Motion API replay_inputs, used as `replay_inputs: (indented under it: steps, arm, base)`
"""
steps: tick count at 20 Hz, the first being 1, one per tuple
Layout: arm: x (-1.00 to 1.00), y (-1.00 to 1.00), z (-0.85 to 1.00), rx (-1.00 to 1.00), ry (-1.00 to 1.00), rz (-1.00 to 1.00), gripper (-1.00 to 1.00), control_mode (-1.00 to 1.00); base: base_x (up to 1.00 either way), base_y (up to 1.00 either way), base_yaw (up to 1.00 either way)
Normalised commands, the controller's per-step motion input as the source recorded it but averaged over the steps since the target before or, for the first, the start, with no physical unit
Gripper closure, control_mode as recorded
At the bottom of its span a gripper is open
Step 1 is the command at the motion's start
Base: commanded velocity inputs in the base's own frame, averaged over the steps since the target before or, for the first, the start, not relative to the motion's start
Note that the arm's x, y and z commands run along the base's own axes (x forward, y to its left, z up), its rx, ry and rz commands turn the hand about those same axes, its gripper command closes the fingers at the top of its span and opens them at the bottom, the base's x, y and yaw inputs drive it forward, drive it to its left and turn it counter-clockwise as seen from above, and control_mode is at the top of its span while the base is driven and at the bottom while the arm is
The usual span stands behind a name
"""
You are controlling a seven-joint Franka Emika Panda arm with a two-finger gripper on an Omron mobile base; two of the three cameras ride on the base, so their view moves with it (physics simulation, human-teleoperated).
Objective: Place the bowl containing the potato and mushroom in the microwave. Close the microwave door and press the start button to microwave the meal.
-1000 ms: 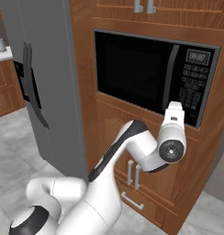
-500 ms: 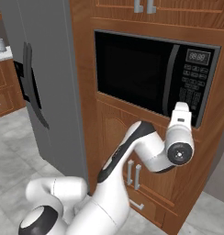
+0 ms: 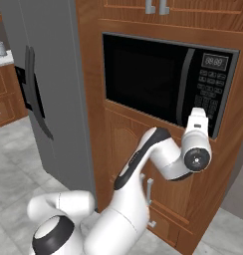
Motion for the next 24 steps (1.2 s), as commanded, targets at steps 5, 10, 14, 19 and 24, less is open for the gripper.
replay_inputs:
  steps: [5,10,14,19,24]
  arm:
    - [0.2,-0.07,-0.12,0.0,0.0,0.0,1.0,-1.0]
    - [0.14,-0.2,-0.11,0.0,0.0,0.0,1.0,-1.0]
    - [0.19,-0.2,-0.08,0.0,0.0,0.0,1.0,-1.0]
    - [0.23,-0.14,-0.08,0.0,0.0,0.0,1.0,-1.0]
    - [0.26,-0.02,-0.12,0.0,0.0,0.0,1.0,-1.0]
  base:
    - [0.0,0.0,0.0]
    - [0.0,0.0,0.0]
    - [0.0,0.0,0.0]
    - [0.0,0.0,0.0]
    - [0.0,0.0,0.0]
